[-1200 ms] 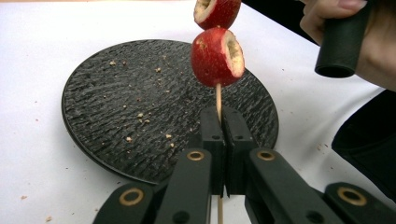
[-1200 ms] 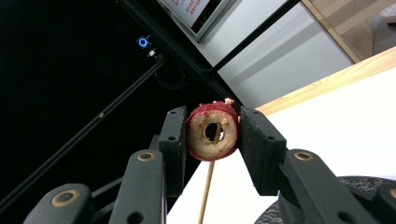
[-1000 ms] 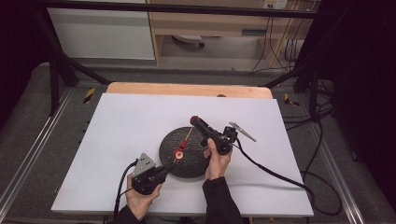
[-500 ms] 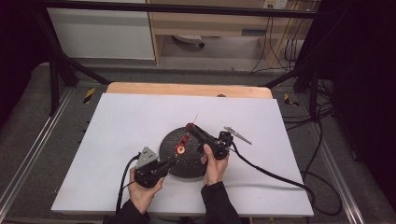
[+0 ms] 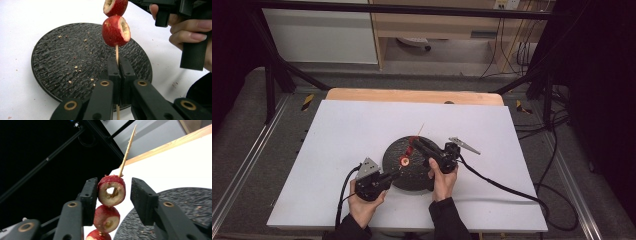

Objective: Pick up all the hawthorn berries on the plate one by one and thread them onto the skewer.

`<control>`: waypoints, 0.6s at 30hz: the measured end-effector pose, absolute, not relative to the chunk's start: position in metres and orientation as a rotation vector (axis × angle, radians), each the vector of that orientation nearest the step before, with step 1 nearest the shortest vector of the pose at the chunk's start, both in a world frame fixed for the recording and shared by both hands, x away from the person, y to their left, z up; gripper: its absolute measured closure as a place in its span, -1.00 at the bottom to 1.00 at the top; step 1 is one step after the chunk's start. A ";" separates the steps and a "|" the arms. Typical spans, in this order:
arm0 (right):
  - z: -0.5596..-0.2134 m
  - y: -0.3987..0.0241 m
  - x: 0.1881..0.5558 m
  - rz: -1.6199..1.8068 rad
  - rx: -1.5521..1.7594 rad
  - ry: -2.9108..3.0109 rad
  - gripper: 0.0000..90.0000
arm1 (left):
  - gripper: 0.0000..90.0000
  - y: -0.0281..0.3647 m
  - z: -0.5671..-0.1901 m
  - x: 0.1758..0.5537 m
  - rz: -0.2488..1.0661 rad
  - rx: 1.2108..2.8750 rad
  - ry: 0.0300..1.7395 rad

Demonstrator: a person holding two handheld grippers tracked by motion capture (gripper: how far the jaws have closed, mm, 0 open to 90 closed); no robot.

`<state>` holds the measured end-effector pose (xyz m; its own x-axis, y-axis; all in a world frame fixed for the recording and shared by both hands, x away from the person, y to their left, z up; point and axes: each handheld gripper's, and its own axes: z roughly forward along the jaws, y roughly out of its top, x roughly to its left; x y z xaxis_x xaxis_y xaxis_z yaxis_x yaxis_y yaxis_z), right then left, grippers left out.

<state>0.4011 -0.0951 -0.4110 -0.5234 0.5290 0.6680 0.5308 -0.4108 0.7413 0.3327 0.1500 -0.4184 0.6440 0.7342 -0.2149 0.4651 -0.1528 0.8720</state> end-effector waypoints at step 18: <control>-0.402 -0.133 0.402 -1.926 -1.489 -2.177 -0.64 | 0.96 0.160 -0.423 0.333 0.306 1.851 0.947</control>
<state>0.4015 -0.1327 -0.4023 -0.5781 0.6787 0.4530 0.5323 -0.1070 0.8398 0.3332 0.1601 -0.4228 0.6624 0.7233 -0.1953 0.4718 -0.2003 0.8587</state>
